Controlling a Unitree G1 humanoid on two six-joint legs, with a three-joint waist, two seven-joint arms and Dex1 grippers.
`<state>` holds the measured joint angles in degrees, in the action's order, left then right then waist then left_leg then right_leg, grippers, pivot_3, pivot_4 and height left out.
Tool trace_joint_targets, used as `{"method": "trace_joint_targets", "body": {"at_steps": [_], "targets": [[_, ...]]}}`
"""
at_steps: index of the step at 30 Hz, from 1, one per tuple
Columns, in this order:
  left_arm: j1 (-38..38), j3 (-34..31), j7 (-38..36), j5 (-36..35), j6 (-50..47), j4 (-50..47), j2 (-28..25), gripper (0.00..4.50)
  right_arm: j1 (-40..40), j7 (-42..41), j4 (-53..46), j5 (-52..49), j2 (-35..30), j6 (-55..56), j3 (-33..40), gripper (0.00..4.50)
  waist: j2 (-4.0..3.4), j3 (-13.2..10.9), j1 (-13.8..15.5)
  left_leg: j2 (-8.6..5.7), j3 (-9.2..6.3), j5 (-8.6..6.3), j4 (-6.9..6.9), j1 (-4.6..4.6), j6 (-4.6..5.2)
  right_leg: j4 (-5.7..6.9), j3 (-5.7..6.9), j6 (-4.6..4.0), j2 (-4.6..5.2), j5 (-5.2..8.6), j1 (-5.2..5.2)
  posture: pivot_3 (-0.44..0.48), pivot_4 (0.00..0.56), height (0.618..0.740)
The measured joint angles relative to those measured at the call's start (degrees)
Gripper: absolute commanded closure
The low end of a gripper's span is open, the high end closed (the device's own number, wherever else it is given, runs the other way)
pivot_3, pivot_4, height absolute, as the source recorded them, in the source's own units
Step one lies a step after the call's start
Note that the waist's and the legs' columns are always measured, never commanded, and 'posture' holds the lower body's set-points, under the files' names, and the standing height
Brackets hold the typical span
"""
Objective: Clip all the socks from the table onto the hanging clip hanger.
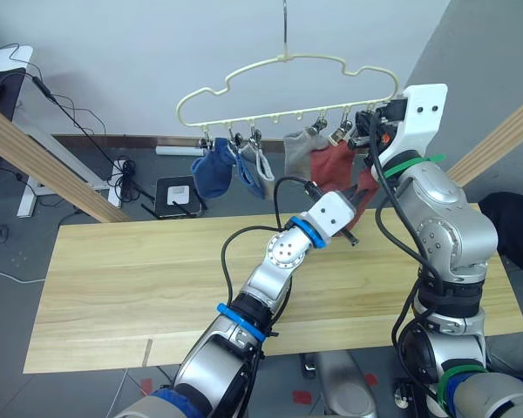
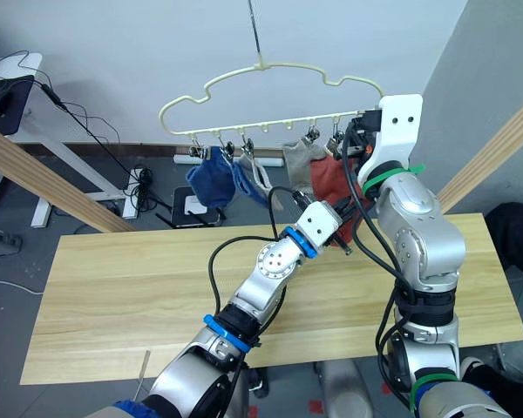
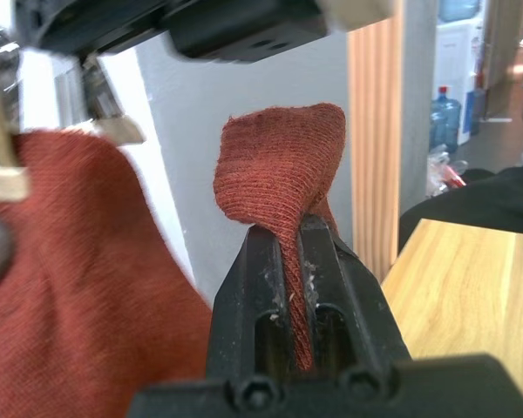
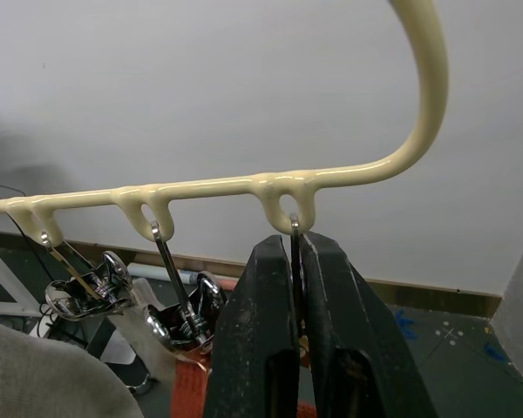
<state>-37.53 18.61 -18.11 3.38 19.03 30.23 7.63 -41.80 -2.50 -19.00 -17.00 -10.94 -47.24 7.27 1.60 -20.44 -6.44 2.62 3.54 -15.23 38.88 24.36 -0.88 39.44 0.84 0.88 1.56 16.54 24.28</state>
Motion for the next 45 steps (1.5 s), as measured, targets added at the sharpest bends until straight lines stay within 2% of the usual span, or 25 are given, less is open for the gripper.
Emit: {"method": "trace_joint_targets", "body": {"at_steps": [10,20,25,32,45], "targets": [[-7.65,-5.16,7.32,2.61,5.19,8.47,-0.72,4.48,-1.21,-0.45,0.00,-0.95,-0.28,-1.76,0.71,4.50,0.00,0.00,-0.04,-0.01,0.01,0.01,-0.02,0.02,0.03,-0.06,0.02,0.01,0.00,0.00,0.00,-0.248,0.349,0.740],[-8.72,-6.68,8.24,2.95,7.58,12.98,-0.73,4.48,-1.65,-0.28,-0.29,-2.61,-0.25,-3.35,2.19,4.50,0.00,0.00,-0.05,0.00,0.01,0.02,-0.02,0.03,0.02,-0.06,0.05,0.01,0.02,0.00,0.01,-0.251,0.346,0.740],[-8.77,-7.13,7.34,2.60,7.33,13.15,-0.69,4.48,-1.65,-0.07,-0.70,-2.87,-0.08,-3.54,2.33,4.50,0.00,0.00,-0.05,0.00,0.01,0.02,-0.02,0.03,0.01,-0.06,0.06,0.01,0.02,0.00,0.01,-0.251,0.352,0.740],[-8.95,-8.44,5.05,-0.55,1.38,12.71,-0.04,4.48,-1.66,0.04,-0.95,-4.13,0.10,-4.55,2.70,4.50,0.00,0.00,-0.07,0.00,0.01,0.03,-0.02,0.03,0.01,-0.05,0.06,0.01,0.02,0.00,0.01,-0.249,0.357,0.740],[-9.26,-9.57,4.39,-5.56,-4.87,5.74,0.05,4.48,-1.64,0.15,-0.96,-4.56,0.10,-4.92,2.67,4.50,0.00,0.00,-0.07,0.00,0.01,0.03,-0.02,0.03,0.00,-0.06,0.05,0.01,0.02,0.00,0.01,-0.245,0.361,0.740]]}}
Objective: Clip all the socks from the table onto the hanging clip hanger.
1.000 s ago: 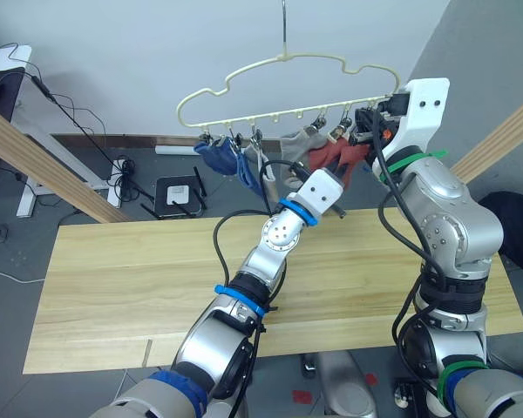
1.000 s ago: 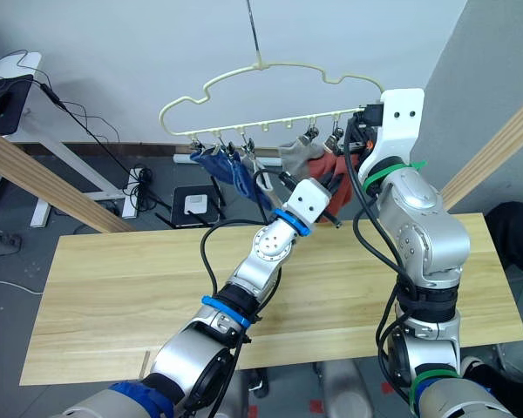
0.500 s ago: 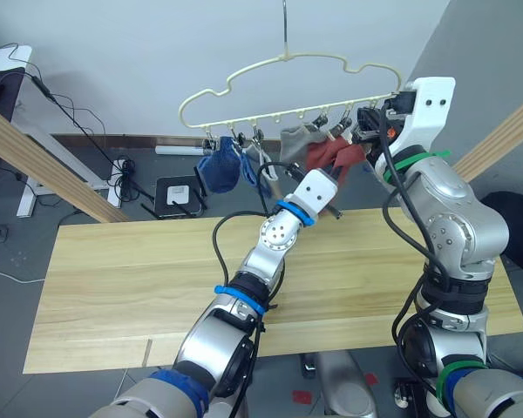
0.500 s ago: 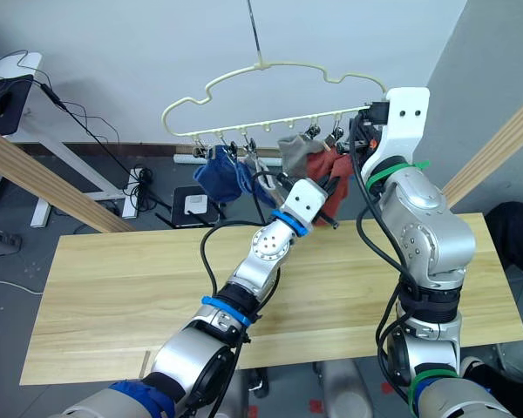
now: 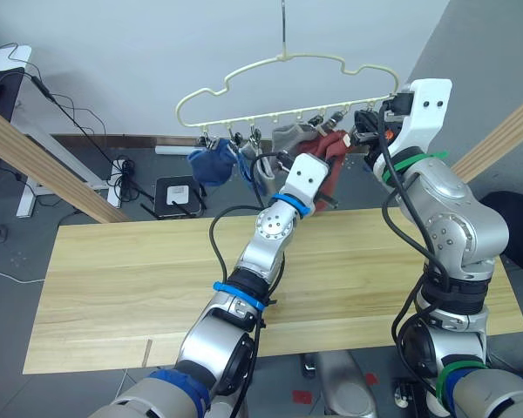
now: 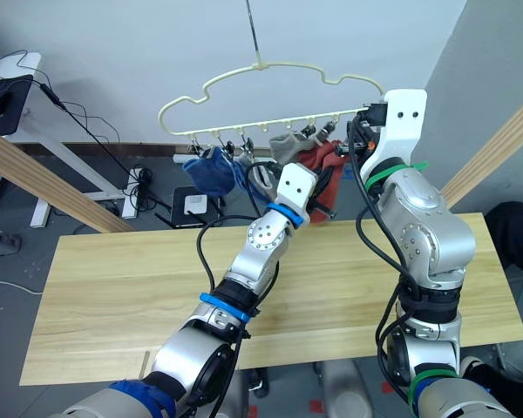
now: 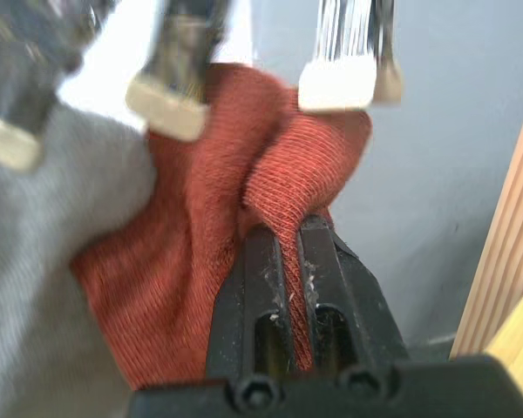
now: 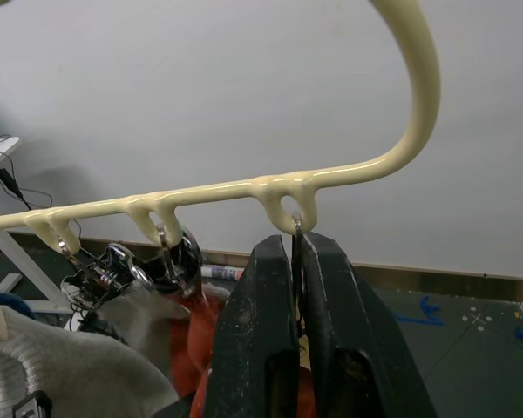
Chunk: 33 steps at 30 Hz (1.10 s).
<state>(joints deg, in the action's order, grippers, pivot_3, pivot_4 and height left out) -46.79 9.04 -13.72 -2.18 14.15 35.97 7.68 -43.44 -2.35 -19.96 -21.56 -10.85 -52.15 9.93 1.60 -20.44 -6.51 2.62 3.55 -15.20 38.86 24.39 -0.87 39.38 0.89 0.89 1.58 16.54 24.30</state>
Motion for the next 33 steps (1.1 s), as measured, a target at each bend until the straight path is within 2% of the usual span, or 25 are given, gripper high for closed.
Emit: {"method": "trace_joint_targets", "body": {"at_steps": [7,19,33], "targets": [[0.47,1.89,-3.36,-2.11,-0.54,-2.64,0.00,4.48,0.07,-0.04,0.00,0.14,-0.43,0.60,-0.03,4.50,0.00,0.00,0.00,0.00,0.00,0.00,0.00,0.00,0.00,0.00,-0.01,0.00,0.00,0.00,0.00,-0.243,0.363,0.740],[5.84,4.38,-6.15,-1.79,-1.20,-4.47,-0.09,4.48,0.28,-0.17,0.00,0.31,-1.32,1.34,-1.00,4.50,0.00,0.00,-0.02,0.00,-0.01,0.00,0.00,0.00,0.00,0.01,-0.01,0.00,0.00,0.00,0.00,-0.247,0.360,0.740],[4.29,3.74,-5.47,-1.18,0.37,-2.15,-0.10,4.48,0.29,-0.37,0.00,0.03,-1.44,0.48,-1.06,4.50,0.00,0.00,-0.02,-0.01,0.00,-0.01,-0.01,0.00,0.01,0.00,-0.01,0.00,0.00,0.00,0.00,-0.247,0.357,0.740]]}}
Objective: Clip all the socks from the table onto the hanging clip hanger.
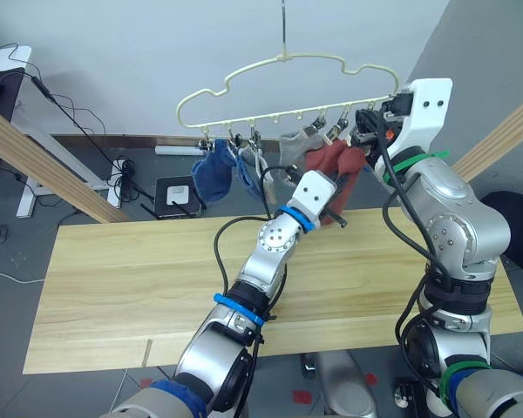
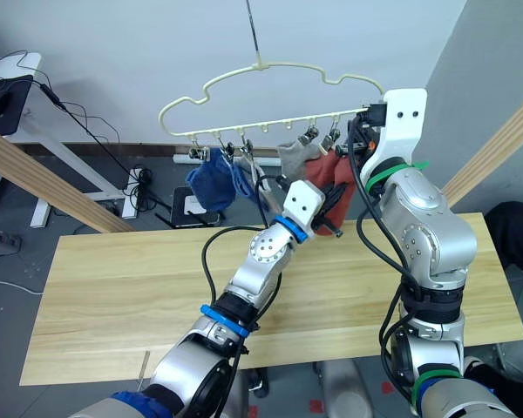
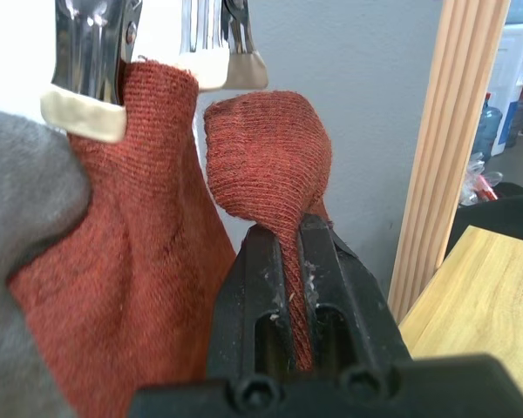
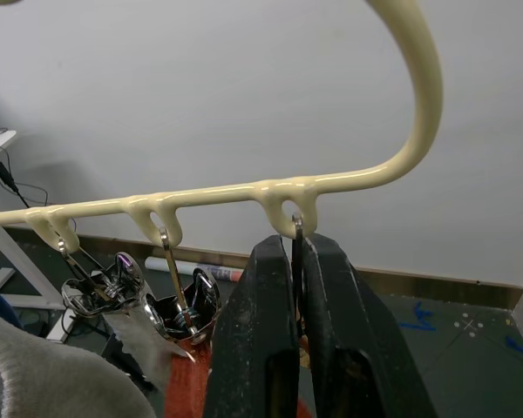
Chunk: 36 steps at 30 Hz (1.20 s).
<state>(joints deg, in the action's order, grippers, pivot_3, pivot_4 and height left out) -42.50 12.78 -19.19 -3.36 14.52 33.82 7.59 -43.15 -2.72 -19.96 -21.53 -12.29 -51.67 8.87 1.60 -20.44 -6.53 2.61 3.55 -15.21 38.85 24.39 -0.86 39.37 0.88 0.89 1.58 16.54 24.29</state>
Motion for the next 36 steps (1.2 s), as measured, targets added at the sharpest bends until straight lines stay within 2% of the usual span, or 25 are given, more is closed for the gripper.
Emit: {"method": "trace_joint_targets", "body": {"at_steps": [16,19,25,26,29,33,36], "targets": [[-2.09,-0.98,-0.29,-0.07,1.22,2.32,0.02,4.48,0.45,-0.52,-0.07,-0.04,0.03,-0.44,0.00,4.50,0.00,0.00,0.01,0.00,0.00,0.00,-0.01,0.00,0.00,-0.04,0.00,0.00,0.00,0.00,0.00,-0.247,0.356,0.740],[-2.14,-1.01,-0.22,-0.11,1.22,2.33,0.03,4.50,0.50,-0.51,-0.07,-0.08,0.23,-0.66,0.09,3.61,0.00,0.00,0.01,0.00,0.00,0.00,-0.01,0.00,0.00,-0.03,0.01,0.00,0.00,0.00,0.00,-0.245,0.351,0.740],[-3.23,-1.73,-1.92,-1.32,1.06,2.29,0.04,4.50,1.82,-0.42,-1.92,-0.89,1.01,-2.60,0.80,1.40,0.00,0.00,0.04,0.00,0.00,0.00,-0.02,0.01,-0.01,-0.06,0.00,0.00,0.00,0.00,0.00,-0.244,0.350,0.740],[-3.22,-1.77,-2.86,-1.74,0.64,2.27,0.04,3.97,2.19,-0.50,-2.88,-1.47,0.96,-2.94,1.24,0.99,0.00,0.00,0.04,0.00,0.01,0.00,-0.02,0.02,-0.01,-0.07,0.00,0.00,0.00,0.00,0.00,-0.242,0.349,0.740],[-2.75,-1.51,-6.41,-2.45,-1.14,0.98,-0.07,3.16,3.39,-1.18,-6.19,-3.31,-0.07,-4.28,1.87,0.00,0.00,0.00,0.05,0.00,0.00,0.01,-0.03,0.04,-0.01,-0.14,0.02,0.00,0.00,0.00,0.00,-0.242,0.349,0.740],[0.98,0.15,-12.18,-3.41,-5.39,-5.77,-1.61,1.89,5.05,-3.41,-9.52,-6.09,-2.80,-6.42,2.48,0.00,0.00,0.00,0.05,0.01,0.01,0.01,-0.04,0.05,-0.02,-0.20,0.00,0.00,0.00,0.00,-0.01,-0.227,0.344,0.740],[5.59,1.60,-17.64,-3.89,-10.24,-13.64,-6.63,0.95,6.85,-6.14,-12.35,-8.78,-6.24,-7.93,3.25,0.00,-0.01,0.00,-0.09,0.05,0.00,0.02,-0.07,0.04,-0.03,-0.17,0.01,0.00,-0.02,0.00,0.00,-0.212,0.338,0.740]]}}
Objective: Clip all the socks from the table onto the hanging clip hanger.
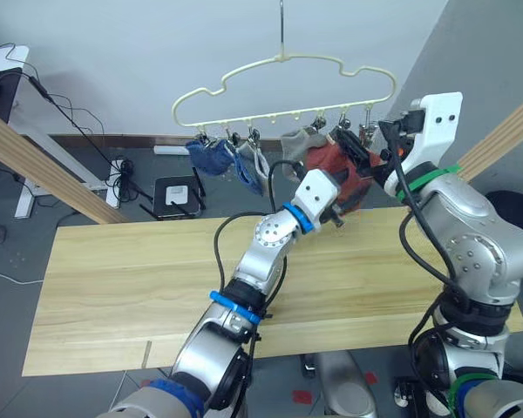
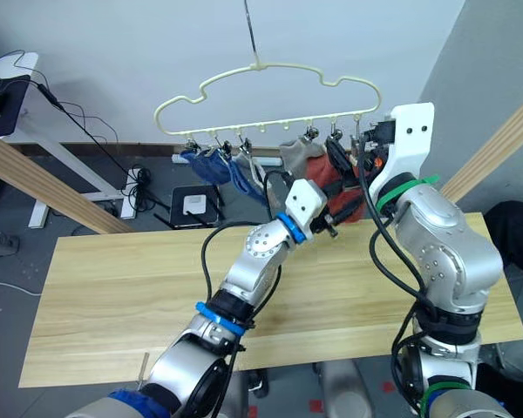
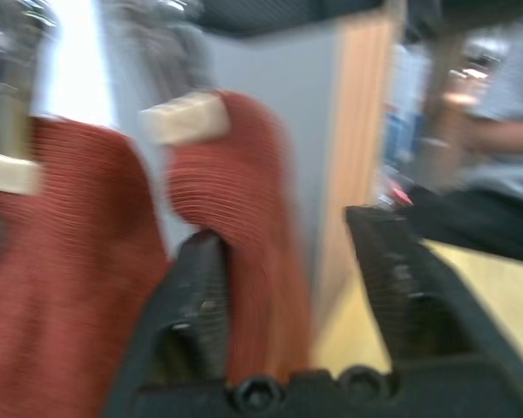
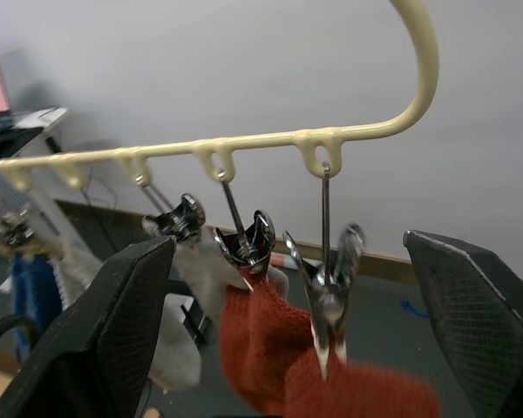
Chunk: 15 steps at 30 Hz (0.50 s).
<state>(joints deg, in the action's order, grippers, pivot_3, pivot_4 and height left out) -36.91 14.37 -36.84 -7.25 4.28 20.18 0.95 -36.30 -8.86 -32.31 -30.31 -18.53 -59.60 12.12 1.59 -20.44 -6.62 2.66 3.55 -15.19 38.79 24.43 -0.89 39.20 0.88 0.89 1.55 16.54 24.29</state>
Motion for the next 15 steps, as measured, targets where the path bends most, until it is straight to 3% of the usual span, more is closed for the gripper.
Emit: {"method": "trace_joint_targets", "body": {"at_steps": [3,9,11,15], "targets": [[4.26,-0.14,-5.70,-2.69,-5.38,-9.21,-7.41,0.01,2.09,-4.10,-1.81,-2.90,-5.07,-0.99,0.74,0.00,0.00,0.00,0.04,0.01,-0.04,0.00,0.01,-0.04,-0.01,0.12,0.02,0.00,0.00,0.00,0.00,-0.203,0.332,0.740],[9.24,-7.39,-15.05,-11.43,-19.90,-24.69,-26.52,0.01,6.62,-16.09,-3.15,-4.79,-18.62,2.90,0.77,0.00,-0.02,0.02,0.40,-0.04,-0.10,0.01,0.13,-0.15,0.00,0.32,0.02,0.01,-0.01,0.01,-0.08,-0.172,0.306,0.740],[10.43,-12.05,-15.76,-13.10,-24.54,-26.81,-33.36,0.01,8.30,-19.76,-2.64,-4.46,-22.53,5.53,0.91,0.00,-0.03,0.02,0.45,-0.03,-0.12,0.01,0.11,-0.20,0.00,0.35,0.04,0.02,-0.03,0.01,-0.09,-0.163,0.301,0.740],[11.11,-16.31,-15.03,-13.11,-30.63,-29.49,-41.54,0.01,10.14,-25.32,0.14,-2.75,-26.92,11.56,0.91,0.00,-0.01,0.10,1.58,-0.06,-0.10,0.02,0.13,-0.20,-0.01,0.28,0.04,0.02,-0.02,0.01,-0.12,-0.126,0.277,0.740]]}}
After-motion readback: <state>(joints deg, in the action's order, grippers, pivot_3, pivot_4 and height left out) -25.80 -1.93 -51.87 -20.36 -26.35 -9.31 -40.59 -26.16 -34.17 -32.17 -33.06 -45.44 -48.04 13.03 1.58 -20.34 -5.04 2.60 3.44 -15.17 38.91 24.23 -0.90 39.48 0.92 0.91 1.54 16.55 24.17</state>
